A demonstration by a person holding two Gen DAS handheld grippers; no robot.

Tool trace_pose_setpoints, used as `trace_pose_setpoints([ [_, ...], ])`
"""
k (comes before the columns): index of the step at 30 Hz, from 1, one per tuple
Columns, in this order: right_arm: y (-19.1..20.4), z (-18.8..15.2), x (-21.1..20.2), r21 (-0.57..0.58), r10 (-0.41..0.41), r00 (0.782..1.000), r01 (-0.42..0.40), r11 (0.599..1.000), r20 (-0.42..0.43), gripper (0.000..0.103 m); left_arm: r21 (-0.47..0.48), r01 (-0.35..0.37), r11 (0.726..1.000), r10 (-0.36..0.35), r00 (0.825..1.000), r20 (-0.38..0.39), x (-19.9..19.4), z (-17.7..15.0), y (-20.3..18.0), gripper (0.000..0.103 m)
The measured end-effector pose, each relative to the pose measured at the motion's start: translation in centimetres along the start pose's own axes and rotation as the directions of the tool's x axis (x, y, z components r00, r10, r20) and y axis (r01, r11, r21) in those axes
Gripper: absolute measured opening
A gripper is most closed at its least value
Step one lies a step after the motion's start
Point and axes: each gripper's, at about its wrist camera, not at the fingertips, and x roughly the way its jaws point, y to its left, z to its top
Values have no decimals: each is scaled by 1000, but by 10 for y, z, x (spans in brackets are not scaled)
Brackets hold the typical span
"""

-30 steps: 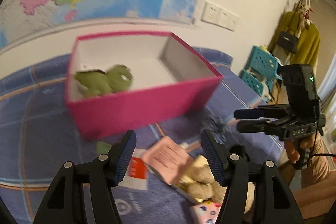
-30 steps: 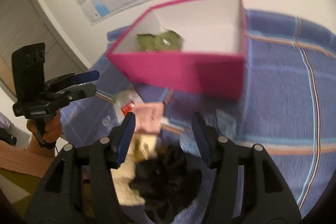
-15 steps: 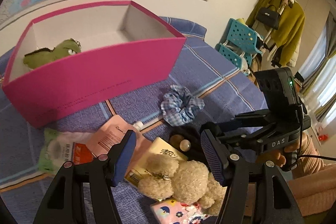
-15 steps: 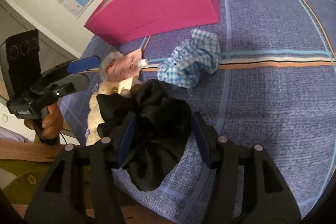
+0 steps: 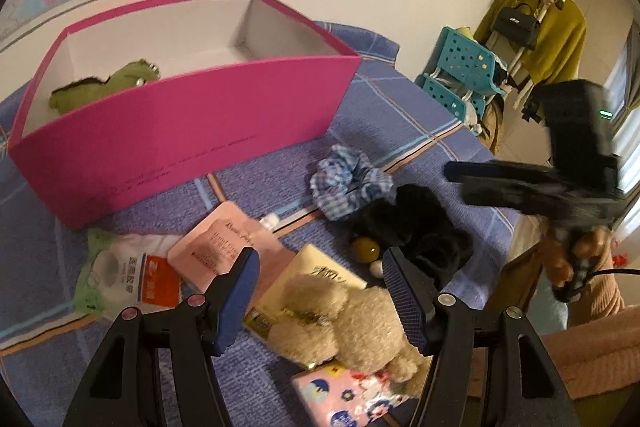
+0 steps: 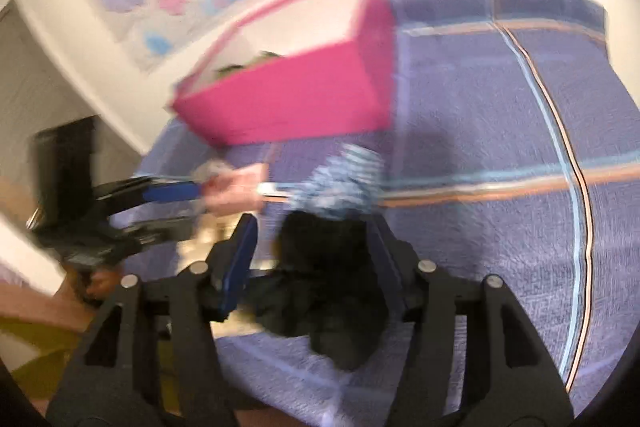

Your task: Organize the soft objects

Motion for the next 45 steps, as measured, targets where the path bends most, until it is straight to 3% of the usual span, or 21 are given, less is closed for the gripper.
trace_pose_setpoints([
  [4, 30, -7, 9, -75, 95, 994, -100, 992, -61, 59, -36, 4, 999, -4, 1000, -8, 0, -5, 13, 65],
  [9, 31, -33, 30, -19, 180, 964, -188, 982, -194, 59, -38, -8, 999, 8, 1000, 2, -5, -11, 16, 65],
  [13, 33, -48, 29, 42, 270, 933, -268, 962, -238, 59, -14, 43, 999, -43, 999, 4, -11, -13, 12, 65],
  [17, 30, -60, 48, 121, 278, 925, -254, 959, -258, 59, 28, 84, 996, -84, 996, -23, -10, -20, 3, 62],
  [20, 22, -60, 54, 176, 302, 925, -265, 948, -233, 58, 37, 112, 993, -110, 992, -53, -7, -25, -1, 61],
  [21, 21, -59, 53, 176, 303, 928, -268, 947, -218, 51, 32, 130, 991, -128, 990, -60, -6, -26, -1, 61],
  [25, 34, -52, 51, 121, 275, 945, -256, 959, -179, 43, 12, 151, 988, -150, 987, -57, -6, -30, -3, 61],
  [32, 43, -42, 47, 68, 221, 966, -214, 974, -132, 39, -64, 191, 980, -192, 981, -25, -12, -30, 8, 61],
  [38, 47, -23, 39, 21, 199, 978, -198, 980, -62, 38, -70, 186, 980, -183, 982, 52, -29, -12, 7, 61],
  [45, 50, 31, 23, -81, 175, 983, -170, 982, 56, 38, -50, 149, 988, -138, 975, 175, -46, 39, 11, 61],
])
